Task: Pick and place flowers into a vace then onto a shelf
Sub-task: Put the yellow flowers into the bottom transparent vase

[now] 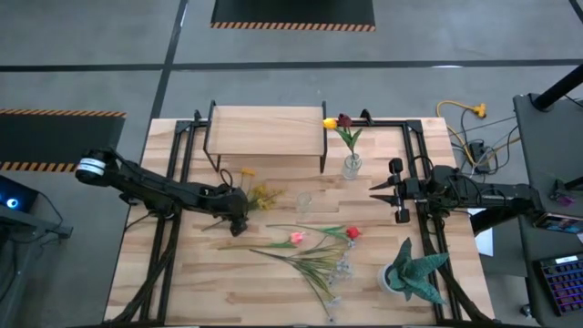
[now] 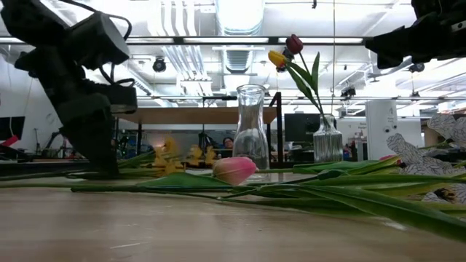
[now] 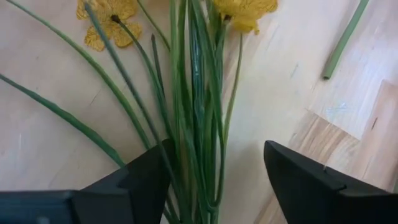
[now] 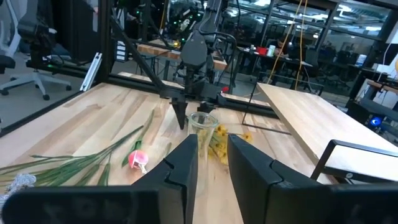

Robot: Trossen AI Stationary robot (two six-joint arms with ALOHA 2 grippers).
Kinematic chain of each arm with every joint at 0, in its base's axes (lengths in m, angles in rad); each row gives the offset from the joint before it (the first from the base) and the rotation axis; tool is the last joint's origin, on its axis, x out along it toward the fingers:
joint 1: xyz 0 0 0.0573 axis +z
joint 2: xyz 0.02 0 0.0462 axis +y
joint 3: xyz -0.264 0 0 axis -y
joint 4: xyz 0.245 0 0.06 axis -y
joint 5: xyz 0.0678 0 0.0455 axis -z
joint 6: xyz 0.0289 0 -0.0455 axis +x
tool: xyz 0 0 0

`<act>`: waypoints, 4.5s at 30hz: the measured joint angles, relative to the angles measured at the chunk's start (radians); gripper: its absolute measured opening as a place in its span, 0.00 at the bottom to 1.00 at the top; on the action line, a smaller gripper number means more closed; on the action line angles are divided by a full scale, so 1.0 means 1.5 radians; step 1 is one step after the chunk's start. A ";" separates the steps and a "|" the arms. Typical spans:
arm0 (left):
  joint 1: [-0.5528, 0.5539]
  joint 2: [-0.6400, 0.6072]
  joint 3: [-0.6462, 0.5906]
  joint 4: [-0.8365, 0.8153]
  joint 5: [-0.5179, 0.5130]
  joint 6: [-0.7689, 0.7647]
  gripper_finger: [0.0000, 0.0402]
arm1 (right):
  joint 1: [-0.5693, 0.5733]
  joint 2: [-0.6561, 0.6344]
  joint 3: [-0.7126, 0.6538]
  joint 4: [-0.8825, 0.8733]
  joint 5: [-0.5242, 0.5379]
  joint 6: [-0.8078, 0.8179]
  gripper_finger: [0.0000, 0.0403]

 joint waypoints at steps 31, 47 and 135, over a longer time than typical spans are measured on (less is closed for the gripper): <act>0.000 -0.128 0.149 -0.096 -0.016 0.091 0.00 | 0.000 0.000 0.000 -0.004 0.000 0.005 0.18; -0.001 -0.175 0.144 0.245 -0.164 0.289 0.00 | 0.000 0.000 0.000 -0.003 0.000 0.002 0.16; 0.045 0.266 0.178 0.958 -0.076 0.503 0.51 | 0.000 0.000 -0.002 -0.004 0.000 -0.012 0.16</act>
